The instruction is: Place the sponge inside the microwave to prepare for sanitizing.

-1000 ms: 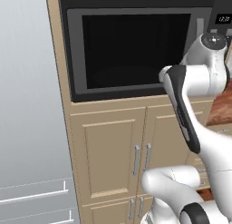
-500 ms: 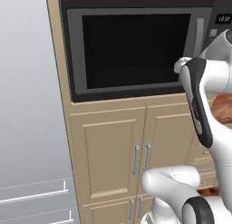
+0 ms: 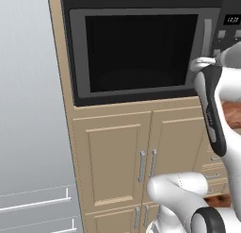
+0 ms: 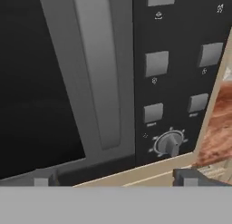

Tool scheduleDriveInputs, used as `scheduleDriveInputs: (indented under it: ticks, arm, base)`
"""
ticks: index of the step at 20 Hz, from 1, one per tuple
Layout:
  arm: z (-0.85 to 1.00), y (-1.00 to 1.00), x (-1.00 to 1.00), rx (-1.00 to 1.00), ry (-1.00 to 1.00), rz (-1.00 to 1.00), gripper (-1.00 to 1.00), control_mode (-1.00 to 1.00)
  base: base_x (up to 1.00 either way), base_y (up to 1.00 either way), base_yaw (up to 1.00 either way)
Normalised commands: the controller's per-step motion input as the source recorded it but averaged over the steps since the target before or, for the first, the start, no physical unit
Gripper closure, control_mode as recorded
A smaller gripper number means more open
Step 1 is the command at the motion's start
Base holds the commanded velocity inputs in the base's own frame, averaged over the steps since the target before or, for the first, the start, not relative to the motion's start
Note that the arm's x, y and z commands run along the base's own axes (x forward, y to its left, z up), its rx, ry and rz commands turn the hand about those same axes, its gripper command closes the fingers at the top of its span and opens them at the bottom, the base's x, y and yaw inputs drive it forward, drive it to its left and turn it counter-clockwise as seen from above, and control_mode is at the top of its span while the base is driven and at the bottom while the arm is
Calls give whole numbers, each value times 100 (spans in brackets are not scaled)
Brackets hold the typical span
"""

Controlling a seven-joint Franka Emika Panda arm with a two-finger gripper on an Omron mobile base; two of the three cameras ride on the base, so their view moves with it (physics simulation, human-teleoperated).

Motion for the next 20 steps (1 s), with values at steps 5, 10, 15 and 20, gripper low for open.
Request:
scheduleDriveInputs:
  ticks: [5,10,15,20]
  arm:
    - [4,-12,34,-4,5,2,-100,-100]
    - [1,0,36,5,14,0,-100,-100]
    - [0,-6,19,0,-3,3,-100,-100]
    - [0,-10,42,0,0,4,-100,-100]
  base:
    - [0,0,0]
    - [0,0,0]
    - [0,0,0]
    - [0,0,0]
